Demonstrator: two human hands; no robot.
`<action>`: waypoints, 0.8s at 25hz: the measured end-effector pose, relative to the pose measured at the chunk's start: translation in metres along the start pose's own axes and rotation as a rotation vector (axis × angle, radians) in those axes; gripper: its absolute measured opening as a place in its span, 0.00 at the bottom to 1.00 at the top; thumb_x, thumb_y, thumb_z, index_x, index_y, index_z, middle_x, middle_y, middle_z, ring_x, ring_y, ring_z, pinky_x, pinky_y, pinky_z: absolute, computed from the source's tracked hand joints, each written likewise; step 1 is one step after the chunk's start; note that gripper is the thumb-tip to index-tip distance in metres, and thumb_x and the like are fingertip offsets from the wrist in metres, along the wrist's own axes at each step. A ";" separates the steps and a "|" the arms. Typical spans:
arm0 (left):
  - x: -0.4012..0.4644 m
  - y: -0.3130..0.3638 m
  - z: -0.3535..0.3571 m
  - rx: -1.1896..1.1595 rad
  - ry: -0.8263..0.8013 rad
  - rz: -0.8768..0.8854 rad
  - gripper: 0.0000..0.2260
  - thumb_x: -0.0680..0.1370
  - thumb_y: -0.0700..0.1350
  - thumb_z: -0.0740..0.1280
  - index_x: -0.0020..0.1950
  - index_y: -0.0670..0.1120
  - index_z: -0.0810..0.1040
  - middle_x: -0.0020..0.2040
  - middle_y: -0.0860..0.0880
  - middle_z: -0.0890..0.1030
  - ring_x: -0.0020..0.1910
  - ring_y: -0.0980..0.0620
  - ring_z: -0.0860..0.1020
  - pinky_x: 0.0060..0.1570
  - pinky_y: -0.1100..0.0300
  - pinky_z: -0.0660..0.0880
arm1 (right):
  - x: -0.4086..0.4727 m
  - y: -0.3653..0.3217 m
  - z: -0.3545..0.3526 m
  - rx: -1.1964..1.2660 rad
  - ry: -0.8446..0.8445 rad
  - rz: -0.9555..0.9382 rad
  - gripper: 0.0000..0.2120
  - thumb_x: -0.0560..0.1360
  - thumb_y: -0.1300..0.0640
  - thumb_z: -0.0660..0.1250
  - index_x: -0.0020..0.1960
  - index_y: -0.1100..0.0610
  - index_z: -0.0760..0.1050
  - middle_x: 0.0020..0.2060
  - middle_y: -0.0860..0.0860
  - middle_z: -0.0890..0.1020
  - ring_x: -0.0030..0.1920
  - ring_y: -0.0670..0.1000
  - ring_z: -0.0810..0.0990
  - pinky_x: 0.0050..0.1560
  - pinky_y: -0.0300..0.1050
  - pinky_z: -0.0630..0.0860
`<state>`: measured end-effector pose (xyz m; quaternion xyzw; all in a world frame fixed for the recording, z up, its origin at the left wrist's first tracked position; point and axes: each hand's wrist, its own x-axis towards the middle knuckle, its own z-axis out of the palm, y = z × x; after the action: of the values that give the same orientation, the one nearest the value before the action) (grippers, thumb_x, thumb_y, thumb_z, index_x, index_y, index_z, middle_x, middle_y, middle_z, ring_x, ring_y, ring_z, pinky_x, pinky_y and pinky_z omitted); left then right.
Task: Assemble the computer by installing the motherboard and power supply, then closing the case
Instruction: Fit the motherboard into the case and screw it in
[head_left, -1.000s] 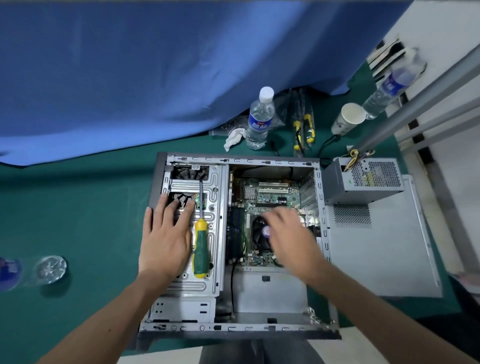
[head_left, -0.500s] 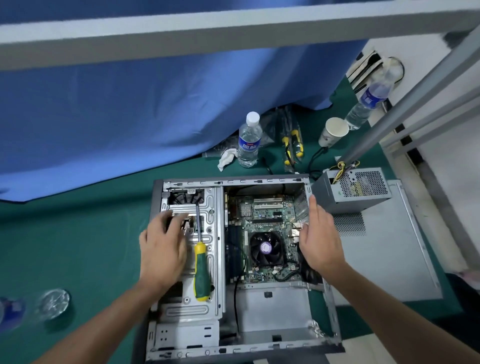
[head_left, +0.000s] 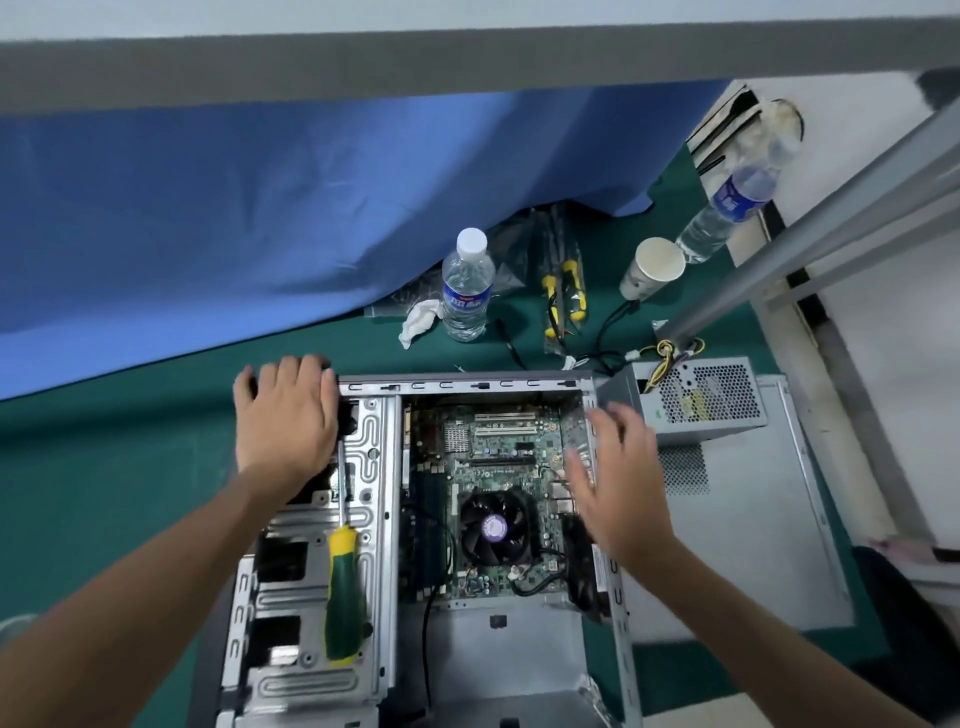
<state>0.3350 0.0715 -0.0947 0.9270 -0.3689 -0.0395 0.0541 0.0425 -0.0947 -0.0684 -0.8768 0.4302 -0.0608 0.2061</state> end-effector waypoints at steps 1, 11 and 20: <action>0.001 0.000 0.000 0.012 0.000 -0.001 0.18 0.83 0.51 0.45 0.56 0.45 0.72 0.49 0.43 0.76 0.50 0.40 0.73 0.65 0.40 0.62 | 0.021 -0.002 -0.006 0.031 0.066 -0.010 0.22 0.79 0.53 0.60 0.70 0.61 0.69 0.64 0.55 0.74 0.66 0.53 0.71 0.70 0.50 0.67; 0.003 0.002 0.007 0.050 0.026 -0.005 0.19 0.83 0.51 0.45 0.56 0.45 0.73 0.48 0.45 0.76 0.48 0.41 0.73 0.63 0.41 0.62 | 0.228 0.013 -0.017 -0.377 -1.040 0.329 0.43 0.71 0.31 0.68 0.76 0.55 0.63 0.75 0.54 0.65 0.73 0.58 0.66 0.70 0.55 0.66; 0.005 0.003 0.001 0.080 -0.004 -0.025 0.19 0.83 0.50 0.46 0.55 0.45 0.74 0.47 0.45 0.76 0.47 0.42 0.72 0.63 0.42 0.63 | 0.227 0.039 0.032 -0.634 -0.985 0.100 0.22 0.77 0.59 0.66 0.70 0.62 0.70 0.51 0.55 0.80 0.46 0.52 0.79 0.45 0.44 0.76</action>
<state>0.3363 0.0656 -0.0958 0.9329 -0.3588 -0.0272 0.0156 0.1644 -0.2826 -0.1295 -0.7992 0.3219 0.4952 0.1118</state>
